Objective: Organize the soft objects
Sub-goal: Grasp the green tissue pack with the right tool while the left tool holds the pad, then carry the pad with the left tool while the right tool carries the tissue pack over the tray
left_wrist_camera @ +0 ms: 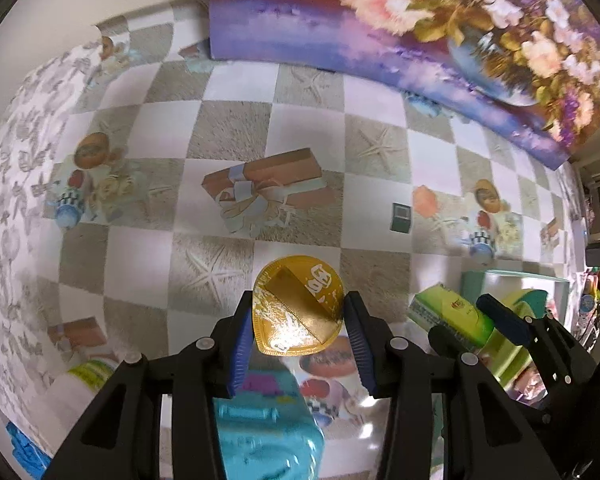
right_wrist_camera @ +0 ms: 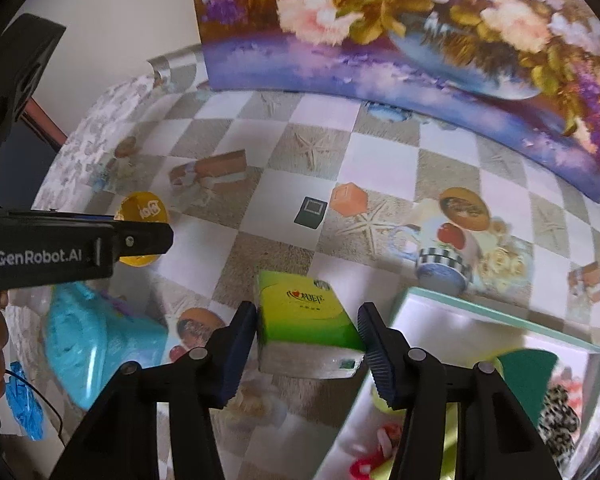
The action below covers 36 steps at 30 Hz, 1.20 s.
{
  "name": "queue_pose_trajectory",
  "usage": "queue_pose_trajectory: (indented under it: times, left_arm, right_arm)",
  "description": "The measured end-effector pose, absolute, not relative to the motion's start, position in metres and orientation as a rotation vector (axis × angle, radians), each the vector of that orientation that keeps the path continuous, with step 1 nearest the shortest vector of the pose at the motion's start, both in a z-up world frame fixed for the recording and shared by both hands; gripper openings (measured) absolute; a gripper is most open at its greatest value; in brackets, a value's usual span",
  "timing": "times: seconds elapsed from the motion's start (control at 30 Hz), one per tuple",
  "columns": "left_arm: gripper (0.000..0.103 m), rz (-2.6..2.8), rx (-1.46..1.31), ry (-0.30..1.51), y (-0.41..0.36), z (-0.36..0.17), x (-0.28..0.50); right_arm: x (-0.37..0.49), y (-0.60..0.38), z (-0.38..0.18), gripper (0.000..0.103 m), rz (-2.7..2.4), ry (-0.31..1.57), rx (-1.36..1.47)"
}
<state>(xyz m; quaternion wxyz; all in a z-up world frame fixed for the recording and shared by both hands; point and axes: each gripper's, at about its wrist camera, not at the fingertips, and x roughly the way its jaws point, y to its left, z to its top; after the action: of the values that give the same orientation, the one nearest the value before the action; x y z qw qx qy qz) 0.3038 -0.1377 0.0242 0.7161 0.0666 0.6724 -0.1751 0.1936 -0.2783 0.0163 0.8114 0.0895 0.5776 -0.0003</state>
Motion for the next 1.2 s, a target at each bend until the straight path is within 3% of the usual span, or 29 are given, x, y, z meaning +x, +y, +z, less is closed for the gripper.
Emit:
queue_pose_trajectory:
  times: [0.63, 1.2]
  left_arm:
    - [0.046, -0.414, -0.013, 1.432, -0.130, 0.080, 0.238]
    - [0.046, -0.539, -0.049, 1.326, -0.153, 0.087, 0.135]
  right_arm:
    - [0.123, -0.285, 0.082, 0.055, -0.062, 1.129, 0.238]
    - [0.041, -0.310, 0.088, 0.055, -0.148, 1.093, 0.345]
